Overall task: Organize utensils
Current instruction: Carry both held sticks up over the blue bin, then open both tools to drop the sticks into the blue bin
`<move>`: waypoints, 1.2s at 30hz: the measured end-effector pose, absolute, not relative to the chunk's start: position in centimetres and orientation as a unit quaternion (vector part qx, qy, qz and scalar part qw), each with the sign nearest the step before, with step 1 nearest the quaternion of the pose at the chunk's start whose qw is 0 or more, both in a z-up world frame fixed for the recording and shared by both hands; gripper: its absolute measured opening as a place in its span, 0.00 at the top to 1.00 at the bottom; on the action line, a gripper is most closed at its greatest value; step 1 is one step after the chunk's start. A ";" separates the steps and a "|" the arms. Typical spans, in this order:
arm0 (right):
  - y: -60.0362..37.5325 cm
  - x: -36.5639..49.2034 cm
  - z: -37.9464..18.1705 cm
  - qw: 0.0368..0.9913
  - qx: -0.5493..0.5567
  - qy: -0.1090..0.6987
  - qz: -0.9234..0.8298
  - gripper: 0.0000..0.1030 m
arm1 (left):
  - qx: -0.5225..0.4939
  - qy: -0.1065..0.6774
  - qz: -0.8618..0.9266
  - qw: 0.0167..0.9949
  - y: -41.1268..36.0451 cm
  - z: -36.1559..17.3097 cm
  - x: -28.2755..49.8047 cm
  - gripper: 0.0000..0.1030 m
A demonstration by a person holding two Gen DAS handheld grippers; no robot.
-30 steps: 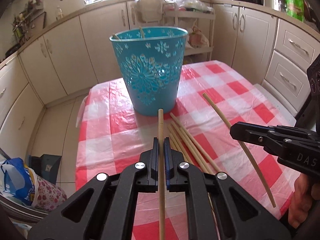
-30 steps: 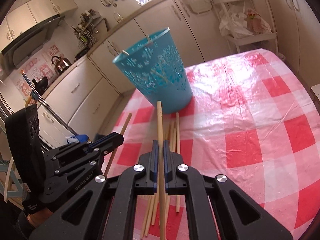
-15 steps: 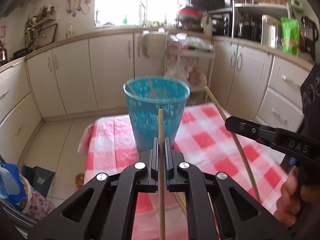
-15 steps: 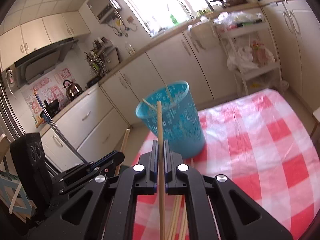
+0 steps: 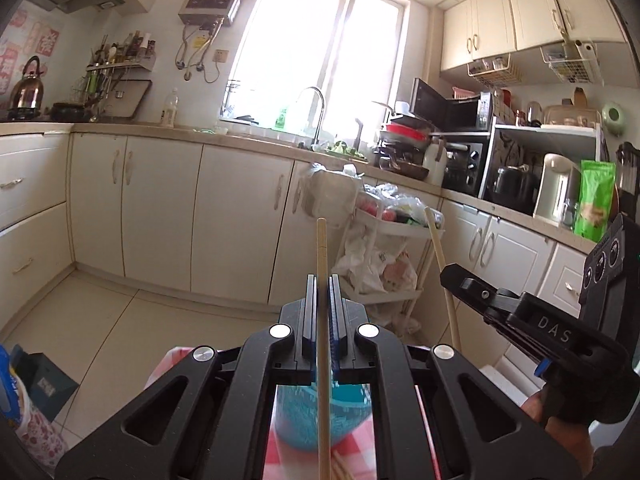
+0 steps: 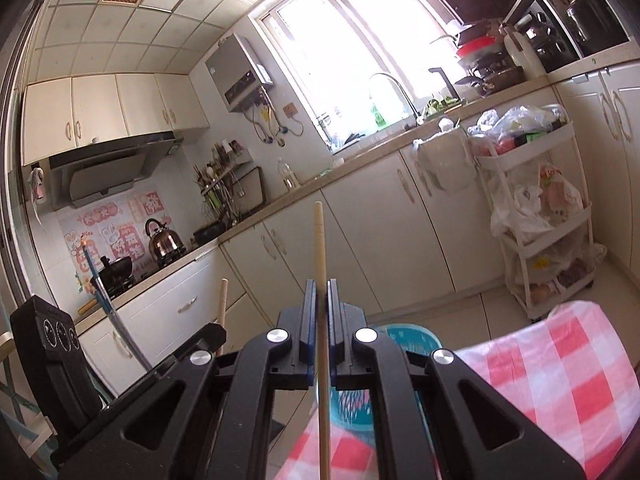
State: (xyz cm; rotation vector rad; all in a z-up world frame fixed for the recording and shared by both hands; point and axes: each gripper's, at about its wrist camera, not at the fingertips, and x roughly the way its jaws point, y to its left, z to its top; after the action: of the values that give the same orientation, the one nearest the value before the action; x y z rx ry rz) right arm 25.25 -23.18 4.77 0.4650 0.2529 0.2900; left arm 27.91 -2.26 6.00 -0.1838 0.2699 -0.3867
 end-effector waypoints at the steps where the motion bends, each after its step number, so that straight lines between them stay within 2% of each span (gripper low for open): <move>1: -23.2 26.1 5.0 0.955 0.231 0.120 0.140 0.94 | -0.097 0.129 -0.191 0.968 -2.5 6.2 28.6 0.95; 7: -22.9 30.1 5.4 0.961 0.227 0.102 0.120 0.94 | -0.136 0.096 -0.181 0.969 -3.4 6.8 32.0 0.95; 14: -22.5 33.7 3.5 0.968 0.199 0.119 0.097 0.94 | -0.177 0.093 -0.161 0.967 -3.9 5.1 35.5 0.95; 26: -21.8 34.9 0.2 0.969 0.158 0.169 0.082 0.94 | -0.155 0.130 -0.138 0.970 -5.2 1.0 38.6 0.95; 28: -22.0 34.7 -0.2 0.966 0.160 0.181 0.089 0.79 | -0.143 0.138 -0.142 0.970 -5.3 0.5 38.2 0.95; 30: -22.6 33.8 -0.6 0.965 0.168 0.181 0.090 0.73 | -0.136 0.146 -0.146 0.969 -5.2 0.0 37.6 0.95; 36: -26.1 30.8 -1.5 0.957 0.214 0.184 0.067 0.72 | -0.138 0.166 -0.142 0.966 -3.5 -1.0 35.2 0.89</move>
State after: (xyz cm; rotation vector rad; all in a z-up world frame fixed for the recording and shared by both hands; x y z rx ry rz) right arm 30.80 -26.12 -1.52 0.4334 0.3724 0.1350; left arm 35.25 -3.51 -1.03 -0.2783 0.3350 -0.2879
